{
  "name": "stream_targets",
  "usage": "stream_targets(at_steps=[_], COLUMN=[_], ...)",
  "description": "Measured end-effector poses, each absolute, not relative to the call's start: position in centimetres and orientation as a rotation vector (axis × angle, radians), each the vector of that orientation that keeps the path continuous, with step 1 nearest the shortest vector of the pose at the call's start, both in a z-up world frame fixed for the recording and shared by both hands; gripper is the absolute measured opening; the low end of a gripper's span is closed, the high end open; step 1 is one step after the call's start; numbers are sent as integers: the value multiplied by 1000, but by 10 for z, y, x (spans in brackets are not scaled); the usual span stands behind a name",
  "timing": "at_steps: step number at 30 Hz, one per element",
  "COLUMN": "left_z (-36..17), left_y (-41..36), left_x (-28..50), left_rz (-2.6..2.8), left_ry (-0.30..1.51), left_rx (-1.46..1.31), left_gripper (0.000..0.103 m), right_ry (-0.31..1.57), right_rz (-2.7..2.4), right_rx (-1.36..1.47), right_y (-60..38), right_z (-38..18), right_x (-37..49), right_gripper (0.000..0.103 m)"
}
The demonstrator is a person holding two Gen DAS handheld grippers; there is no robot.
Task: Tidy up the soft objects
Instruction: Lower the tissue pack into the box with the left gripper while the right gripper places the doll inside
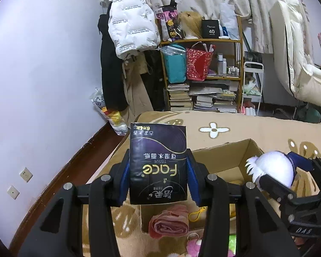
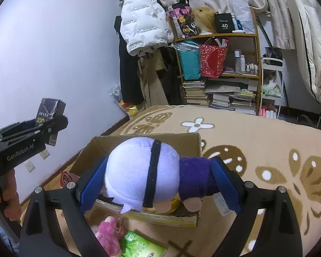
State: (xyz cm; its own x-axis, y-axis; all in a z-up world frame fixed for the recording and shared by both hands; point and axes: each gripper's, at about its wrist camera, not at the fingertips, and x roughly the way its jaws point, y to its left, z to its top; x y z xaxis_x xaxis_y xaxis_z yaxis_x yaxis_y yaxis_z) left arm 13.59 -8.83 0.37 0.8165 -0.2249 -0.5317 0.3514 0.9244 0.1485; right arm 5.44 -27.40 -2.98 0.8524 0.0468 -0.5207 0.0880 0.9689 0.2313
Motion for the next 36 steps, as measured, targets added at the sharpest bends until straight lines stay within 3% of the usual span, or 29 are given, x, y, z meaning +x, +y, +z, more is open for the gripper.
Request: stream_targets(at_steps=[21, 26, 28, 30, 36], left_z=[-33, -31, -27, -22, -9], left_y=[-104, -102, -98, -92, -72], left_x=[155, 154, 153, 151, 152], left_rz=[-298, -279, -272, -246, -205], left_ry=[654, 653, 648, 625, 618], left_rx=[297, 298, 286, 275, 228], left_gripper=[47, 57, 73, 81, 92], right_ry=[599, 599, 598, 596, 582], right_rz=[-9, -6, -1, 3, -8], right_rx=[201, 190, 194, 196, 188], right_y=[-267, -267, -267, -268, -265], right_z=[-52, -53, -52, -52, -45], right_x=[79, 79, 80, 78, 74], right_gripper=[100, 101, 101, 101, 103])
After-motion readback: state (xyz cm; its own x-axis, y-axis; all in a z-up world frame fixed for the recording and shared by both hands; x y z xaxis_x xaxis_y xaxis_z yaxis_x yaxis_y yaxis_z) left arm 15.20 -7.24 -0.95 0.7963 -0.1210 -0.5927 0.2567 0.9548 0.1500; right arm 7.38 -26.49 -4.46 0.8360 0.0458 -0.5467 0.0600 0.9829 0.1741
